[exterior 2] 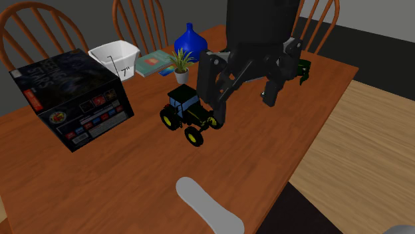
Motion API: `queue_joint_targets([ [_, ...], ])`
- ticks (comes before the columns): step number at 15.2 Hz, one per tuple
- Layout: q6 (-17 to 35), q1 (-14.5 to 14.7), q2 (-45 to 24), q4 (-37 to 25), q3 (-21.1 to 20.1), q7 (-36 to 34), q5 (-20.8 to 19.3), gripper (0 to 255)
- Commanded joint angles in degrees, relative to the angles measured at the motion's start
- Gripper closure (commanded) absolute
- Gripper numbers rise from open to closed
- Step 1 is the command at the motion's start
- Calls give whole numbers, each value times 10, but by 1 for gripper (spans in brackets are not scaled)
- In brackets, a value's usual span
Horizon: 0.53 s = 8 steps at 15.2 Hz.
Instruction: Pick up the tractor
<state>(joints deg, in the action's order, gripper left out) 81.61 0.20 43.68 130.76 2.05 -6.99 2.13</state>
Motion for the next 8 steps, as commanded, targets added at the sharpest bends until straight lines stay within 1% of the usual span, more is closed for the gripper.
queue_joint_targets([
  [1,0,0,0,0,0,0,0,0],
  [8,158,20,-57,60,47,126,-43,0],
])
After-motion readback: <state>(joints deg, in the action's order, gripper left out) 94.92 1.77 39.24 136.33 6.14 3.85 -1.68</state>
